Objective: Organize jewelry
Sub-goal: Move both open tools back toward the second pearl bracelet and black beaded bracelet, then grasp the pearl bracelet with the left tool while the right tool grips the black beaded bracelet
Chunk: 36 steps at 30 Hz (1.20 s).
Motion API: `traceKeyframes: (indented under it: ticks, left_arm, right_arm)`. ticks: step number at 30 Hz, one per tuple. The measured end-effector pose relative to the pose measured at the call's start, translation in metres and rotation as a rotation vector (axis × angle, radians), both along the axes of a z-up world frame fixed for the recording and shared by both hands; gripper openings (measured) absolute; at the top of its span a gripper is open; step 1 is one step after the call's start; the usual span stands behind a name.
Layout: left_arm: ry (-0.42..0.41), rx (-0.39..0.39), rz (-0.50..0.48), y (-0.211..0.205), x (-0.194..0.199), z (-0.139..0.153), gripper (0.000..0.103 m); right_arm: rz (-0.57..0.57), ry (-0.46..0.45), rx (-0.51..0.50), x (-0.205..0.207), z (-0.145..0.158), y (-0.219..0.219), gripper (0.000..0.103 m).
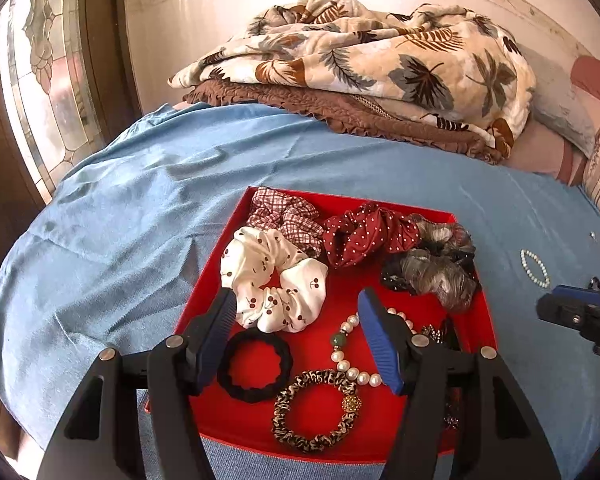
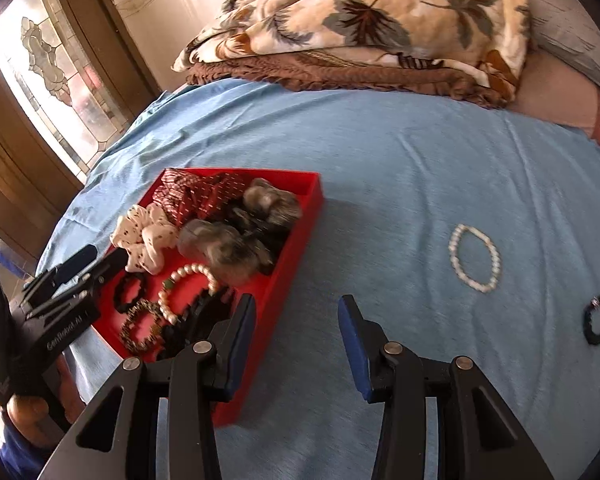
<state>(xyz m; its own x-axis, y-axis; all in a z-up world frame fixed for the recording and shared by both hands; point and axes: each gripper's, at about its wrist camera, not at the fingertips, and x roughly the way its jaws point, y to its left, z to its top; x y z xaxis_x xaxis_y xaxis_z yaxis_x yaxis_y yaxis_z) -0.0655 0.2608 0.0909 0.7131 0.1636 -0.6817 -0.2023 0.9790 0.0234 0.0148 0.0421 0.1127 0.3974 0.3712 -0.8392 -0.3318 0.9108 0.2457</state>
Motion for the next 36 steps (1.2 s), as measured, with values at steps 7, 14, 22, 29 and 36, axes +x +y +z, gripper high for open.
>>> traceKeyframes:
  ticks: [7,14,22,29,36]
  left_arm:
    - [-0.003,0.032,0.009,-0.006,0.000,-0.002,0.063]
    - [-0.059,0.079,0.022,-0.015,-0.014,0.005,0.063]
    - [-0.158,0.145,0.032,-0.037,-0.053,0.038,0.063]
    - [-0.176,0.077,-0.122,-0.094,-0.065,0.075,0.074]
    - [-0.071,-0.001,-0.294,-0.177,-0.031,0.073,0.074]
  right_arm:
    - [-0.039,-0.005,-0.019,-0.019,-0.002,-0.035,0.053]
    - [-0.147,0.010,-0.023,-0.039,-0.005,-0.102,0.057]
    - [-0.364,0.024,-0.034,-0.058,-0.012,-0.209,0.057]
    - [-0.499,0.024,-0.003,-0.049,-0.022,-0.272,0.057]
    - [-0.521,0.031,0.053,-0.020,-0.030,-0.283,0.057]
